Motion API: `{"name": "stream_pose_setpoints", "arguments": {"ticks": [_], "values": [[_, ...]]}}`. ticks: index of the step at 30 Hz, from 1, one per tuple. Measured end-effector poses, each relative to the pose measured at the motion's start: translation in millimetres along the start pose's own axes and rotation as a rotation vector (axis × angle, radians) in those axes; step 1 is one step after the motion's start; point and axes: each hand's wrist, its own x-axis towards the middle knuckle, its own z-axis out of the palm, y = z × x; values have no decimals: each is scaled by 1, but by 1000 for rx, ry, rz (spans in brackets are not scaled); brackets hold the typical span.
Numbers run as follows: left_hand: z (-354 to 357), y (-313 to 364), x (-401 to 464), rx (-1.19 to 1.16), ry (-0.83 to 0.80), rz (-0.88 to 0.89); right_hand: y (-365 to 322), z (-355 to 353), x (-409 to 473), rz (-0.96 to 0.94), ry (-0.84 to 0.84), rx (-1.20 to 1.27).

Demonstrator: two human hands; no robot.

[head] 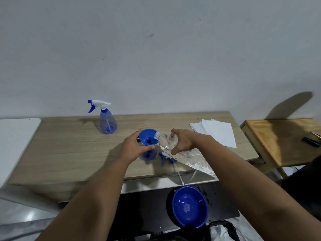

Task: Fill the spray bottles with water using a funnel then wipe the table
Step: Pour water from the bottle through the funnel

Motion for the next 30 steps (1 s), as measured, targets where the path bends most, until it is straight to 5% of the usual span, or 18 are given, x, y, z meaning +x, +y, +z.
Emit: {"name": "stream_pose_setpoints", "arguments": {"ticks": [30], "values": [[-2, 0, -2, -11, -15, 26, 3, 9, -6, -26, 36, 72]]}}
